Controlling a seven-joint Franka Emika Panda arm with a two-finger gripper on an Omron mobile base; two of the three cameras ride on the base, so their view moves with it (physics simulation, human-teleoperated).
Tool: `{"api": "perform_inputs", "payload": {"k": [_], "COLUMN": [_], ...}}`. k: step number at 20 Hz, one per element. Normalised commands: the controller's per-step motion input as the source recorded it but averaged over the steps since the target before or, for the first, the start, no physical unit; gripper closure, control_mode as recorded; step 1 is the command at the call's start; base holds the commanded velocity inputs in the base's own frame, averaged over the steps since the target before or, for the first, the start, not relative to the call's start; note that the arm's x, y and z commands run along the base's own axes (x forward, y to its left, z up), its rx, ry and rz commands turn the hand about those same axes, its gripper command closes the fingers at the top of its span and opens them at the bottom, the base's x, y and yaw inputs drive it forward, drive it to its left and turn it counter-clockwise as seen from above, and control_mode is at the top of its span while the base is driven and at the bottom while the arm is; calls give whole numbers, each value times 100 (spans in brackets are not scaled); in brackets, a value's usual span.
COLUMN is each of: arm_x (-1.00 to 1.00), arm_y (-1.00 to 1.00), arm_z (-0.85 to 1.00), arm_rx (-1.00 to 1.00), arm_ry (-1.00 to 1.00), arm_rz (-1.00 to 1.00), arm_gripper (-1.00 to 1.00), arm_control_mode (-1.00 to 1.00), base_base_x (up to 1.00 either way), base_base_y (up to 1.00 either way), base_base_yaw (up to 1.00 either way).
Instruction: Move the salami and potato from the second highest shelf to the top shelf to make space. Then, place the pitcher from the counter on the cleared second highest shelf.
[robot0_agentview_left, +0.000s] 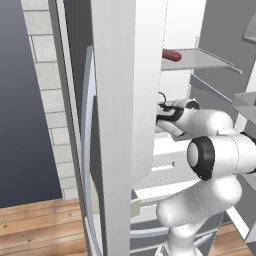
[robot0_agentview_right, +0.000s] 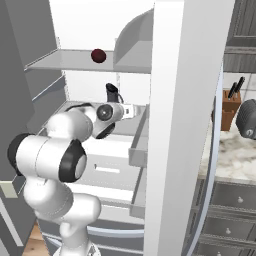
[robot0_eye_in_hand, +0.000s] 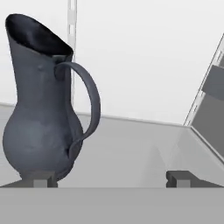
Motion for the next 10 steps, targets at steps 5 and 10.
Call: {"api": "perform_inputs", "payload": {"k": [5, 10], "arm_x": [-69, -73], "arm_y": [28, 19], "arm_z": [69, 92], "arm_rx": [-13, -14], "arm_ry": [10, 16], "arm_rz": [0, 0], "arm_gripper": [-100, -100], "arm_control_mode": [-100, -100], "base_base_x": [0, 0], "base_base_y": [0, 0], "base_base_yaw": [0, 0]}}
